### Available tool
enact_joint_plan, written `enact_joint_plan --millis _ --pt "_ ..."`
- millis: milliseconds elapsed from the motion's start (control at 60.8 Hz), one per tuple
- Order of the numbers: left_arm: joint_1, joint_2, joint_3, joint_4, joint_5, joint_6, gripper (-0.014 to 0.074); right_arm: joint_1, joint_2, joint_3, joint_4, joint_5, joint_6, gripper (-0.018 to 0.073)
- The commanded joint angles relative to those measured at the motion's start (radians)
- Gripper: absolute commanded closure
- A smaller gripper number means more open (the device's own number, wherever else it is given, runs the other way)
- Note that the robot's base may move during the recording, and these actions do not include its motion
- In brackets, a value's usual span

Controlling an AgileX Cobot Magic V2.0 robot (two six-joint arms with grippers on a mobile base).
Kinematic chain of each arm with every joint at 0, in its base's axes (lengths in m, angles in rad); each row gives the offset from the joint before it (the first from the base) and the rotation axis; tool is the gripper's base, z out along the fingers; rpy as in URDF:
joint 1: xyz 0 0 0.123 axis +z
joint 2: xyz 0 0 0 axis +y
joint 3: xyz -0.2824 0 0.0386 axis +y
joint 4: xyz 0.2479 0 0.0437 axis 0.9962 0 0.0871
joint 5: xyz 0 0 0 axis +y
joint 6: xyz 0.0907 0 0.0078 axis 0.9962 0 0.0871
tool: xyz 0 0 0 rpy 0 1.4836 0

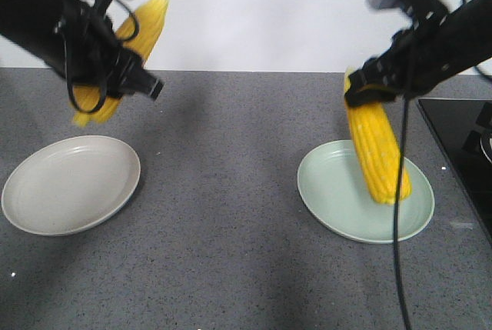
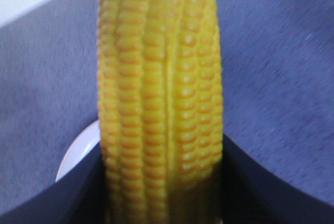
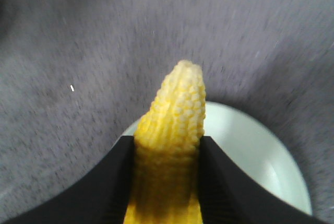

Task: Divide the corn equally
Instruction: 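Lower the left cob onto the cream plate and the right cob onto the green plate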

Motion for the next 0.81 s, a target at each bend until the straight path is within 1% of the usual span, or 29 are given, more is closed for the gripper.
enact_joint_plan --millis 0,148,247,346,576,708,790 --pt "0.031 -0.038 0.05 0.026 -0.071 -0.019 0.0603 -0.003 0.014 -0.027 0.022 0.001 -0.008 0.0557" --pt "0.07 -0.038 0.123 0.026 -0.079 -0.019 0.0603 -0.003 0.069 -0.027 0.021 0.005 -0.008 0.0529" --pt "0.098 -0.038 0.159 0.026 -0.096 -0.028 0.0603 -0.003 0.092 -0.027 -0.003 0.003 -0.007 0.0501" --pt "0.122 -0.038 0.181 0.026 -0.114 -0.048 0.0603 -0.003 0.111 -0.027 -0.021 0.003 -0.004 0.0473" --pt "0.17 -0.038 0.206 0.024 -0.108 -0.063 0.0603 -0.003 0.124 -0.027 -0.026 -0.005 0.004 0.0417" --pt "0.18 -0.038 0.206 0.026 -0.093 -0.063 0.0595 -0.003 0.124 -0.027 -0.026 -0.006 0.004 0.0347" --pt "0.18 -0.035 0.206 0.026 -0.093 -0.063 0.058 -0.003 0.124 -0.027 -0.026 -0.007 0.004 0.0278"
